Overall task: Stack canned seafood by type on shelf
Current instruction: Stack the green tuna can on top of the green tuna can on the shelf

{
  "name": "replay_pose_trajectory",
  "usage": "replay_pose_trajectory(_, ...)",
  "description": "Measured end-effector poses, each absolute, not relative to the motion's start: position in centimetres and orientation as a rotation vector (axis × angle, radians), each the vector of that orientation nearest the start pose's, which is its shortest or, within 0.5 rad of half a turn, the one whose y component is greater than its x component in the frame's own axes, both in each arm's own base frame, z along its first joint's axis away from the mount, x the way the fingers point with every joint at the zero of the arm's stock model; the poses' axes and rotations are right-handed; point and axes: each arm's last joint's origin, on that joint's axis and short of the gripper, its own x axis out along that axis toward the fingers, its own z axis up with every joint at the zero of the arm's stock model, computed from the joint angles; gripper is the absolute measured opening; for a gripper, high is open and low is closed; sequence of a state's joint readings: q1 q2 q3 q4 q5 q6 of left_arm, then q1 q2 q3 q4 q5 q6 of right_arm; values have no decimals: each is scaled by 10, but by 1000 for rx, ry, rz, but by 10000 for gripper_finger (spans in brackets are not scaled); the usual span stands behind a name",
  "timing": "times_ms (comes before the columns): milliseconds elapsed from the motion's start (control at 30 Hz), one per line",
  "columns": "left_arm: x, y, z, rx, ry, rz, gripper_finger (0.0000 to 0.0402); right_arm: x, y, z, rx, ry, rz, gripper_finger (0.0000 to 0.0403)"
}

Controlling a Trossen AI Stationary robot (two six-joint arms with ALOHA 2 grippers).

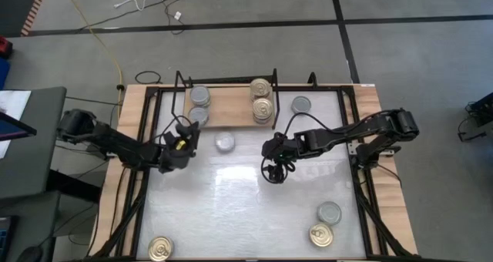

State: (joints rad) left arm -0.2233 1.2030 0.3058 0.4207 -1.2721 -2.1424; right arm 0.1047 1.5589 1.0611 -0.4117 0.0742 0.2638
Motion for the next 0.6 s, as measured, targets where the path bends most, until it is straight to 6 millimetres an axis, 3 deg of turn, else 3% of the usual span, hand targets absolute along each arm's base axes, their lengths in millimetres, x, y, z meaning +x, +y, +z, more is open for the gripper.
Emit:
replay_pose_trajectory(200, 197, -35, 166, -1363, -504, 833, 251, 319, 31, 227, 214, 894, -114, 292)
replay_pose_trajectory(400, 201, -49, 165, -1136, -116, 632, 252, 320, 31, 228, 216, 880, -112, 292)
replay_pose_trajectory(600, 202, -52, 164, -1051, -2, 548, 252, 321, 31, 229, 216, 866, -109, 292)
